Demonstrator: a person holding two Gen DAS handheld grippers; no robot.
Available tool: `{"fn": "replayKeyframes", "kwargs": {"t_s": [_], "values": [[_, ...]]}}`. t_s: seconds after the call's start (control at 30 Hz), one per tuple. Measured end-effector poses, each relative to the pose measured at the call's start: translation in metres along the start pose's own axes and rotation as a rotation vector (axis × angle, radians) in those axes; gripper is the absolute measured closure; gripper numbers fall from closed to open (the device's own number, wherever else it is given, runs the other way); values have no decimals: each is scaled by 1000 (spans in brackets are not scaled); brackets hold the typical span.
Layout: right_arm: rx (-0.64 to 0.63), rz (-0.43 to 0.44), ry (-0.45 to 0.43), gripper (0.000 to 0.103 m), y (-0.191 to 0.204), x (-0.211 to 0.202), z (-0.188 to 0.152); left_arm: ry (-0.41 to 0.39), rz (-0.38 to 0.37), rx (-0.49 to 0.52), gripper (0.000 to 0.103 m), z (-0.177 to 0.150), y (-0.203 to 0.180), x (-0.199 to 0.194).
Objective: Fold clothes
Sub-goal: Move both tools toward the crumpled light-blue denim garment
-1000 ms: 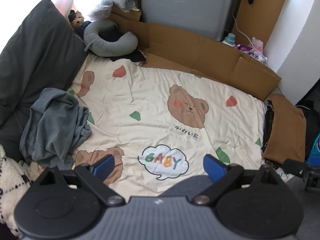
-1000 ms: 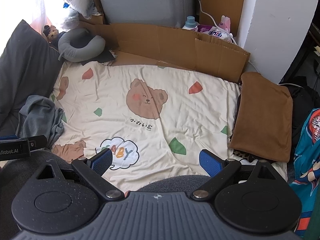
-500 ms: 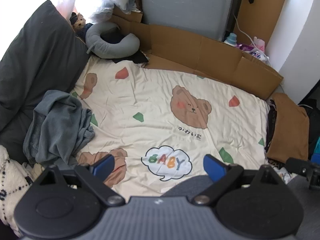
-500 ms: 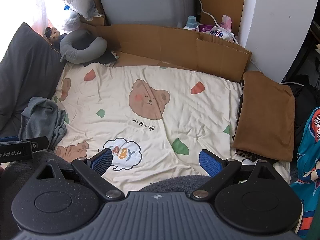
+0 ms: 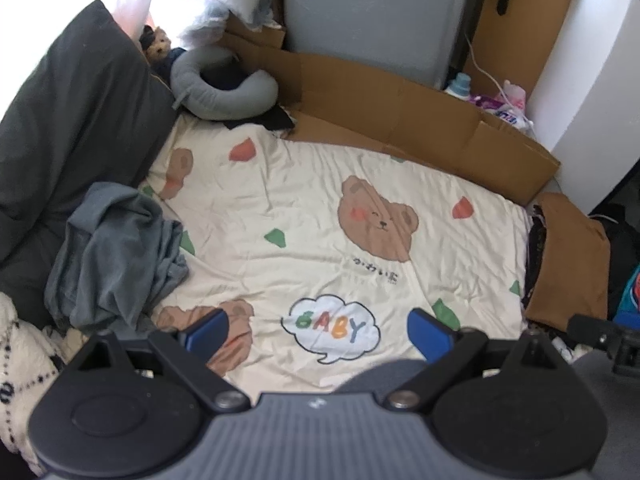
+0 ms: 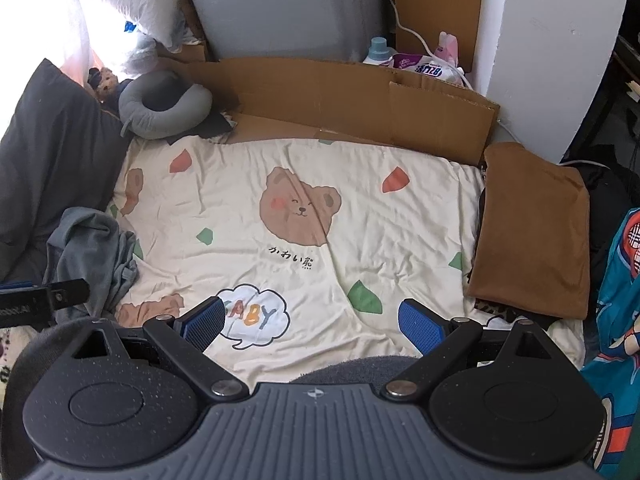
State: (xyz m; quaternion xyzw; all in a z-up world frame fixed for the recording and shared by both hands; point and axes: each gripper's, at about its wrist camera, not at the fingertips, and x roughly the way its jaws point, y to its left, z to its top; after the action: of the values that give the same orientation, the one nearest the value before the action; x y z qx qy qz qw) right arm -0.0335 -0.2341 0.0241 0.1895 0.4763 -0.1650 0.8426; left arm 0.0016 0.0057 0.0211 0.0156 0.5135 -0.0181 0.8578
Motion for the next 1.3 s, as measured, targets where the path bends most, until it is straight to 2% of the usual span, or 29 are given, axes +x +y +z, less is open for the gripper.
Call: {"fn": "replayKeyframes", "kwargs": {"t_s": [0.53, 1.03, 1.3], "values": [[0, -12, -80, 6, 9, -23, 19, -48, 13, -106, 5, 12, 58, -22], [-53, 9, -78, 6, 26, -16, 26, -112, 61, -197, 5, -1, 129, -37], [-54, 39, -67, 6, 33, 0, 39, -122, 79, -239, 5, -8, 169, -31]]}}
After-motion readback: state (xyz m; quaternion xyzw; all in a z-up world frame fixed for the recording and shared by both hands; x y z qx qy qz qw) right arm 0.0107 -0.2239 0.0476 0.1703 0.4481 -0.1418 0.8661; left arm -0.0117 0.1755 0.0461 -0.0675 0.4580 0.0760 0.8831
